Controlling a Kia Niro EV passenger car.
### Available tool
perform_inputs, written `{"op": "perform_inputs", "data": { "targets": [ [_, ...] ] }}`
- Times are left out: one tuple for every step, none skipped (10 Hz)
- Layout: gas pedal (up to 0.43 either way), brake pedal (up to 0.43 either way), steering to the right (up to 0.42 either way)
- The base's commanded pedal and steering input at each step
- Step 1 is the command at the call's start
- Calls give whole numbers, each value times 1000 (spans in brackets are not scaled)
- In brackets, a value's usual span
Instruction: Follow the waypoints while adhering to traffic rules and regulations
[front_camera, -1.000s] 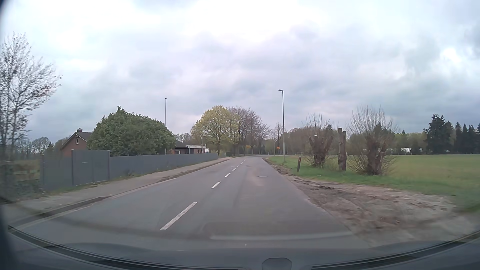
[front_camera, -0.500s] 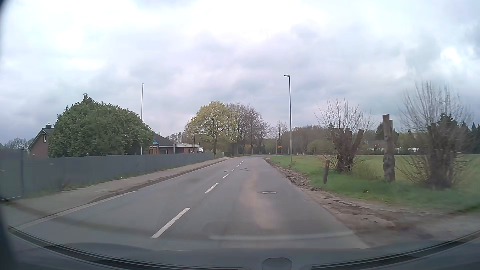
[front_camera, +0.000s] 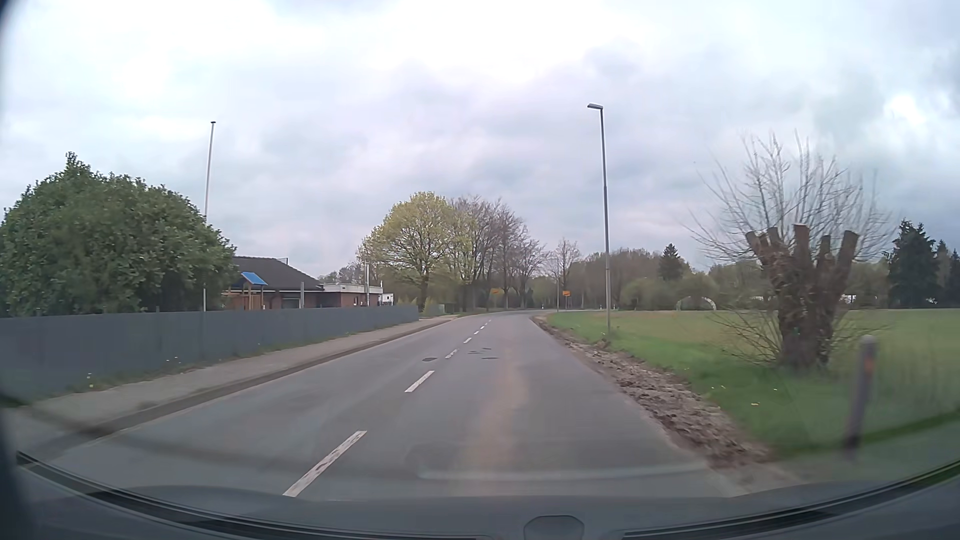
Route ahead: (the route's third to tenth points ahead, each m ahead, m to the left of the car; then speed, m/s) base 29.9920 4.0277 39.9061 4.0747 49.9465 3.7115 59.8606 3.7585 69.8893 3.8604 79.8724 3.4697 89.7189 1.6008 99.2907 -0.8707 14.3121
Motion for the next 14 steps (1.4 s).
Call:
{"op": "perform_inputs", "data": {
  "targets": [
    [169, 0, -3],
    [169, 6, -2],
    [169, 6, -2],
    [169, 0, -1],
    [169, 6, -1],
    [169, 0, -1],
    [169, 0, -1],
    [169, 6, -1],
    [169, 0, -1],
    [169, 0, -1],
    [169, 6, -1],
    [177, 0, -1],
    [177, 0, 0],
    [177, 0, 1]
  ]
}}
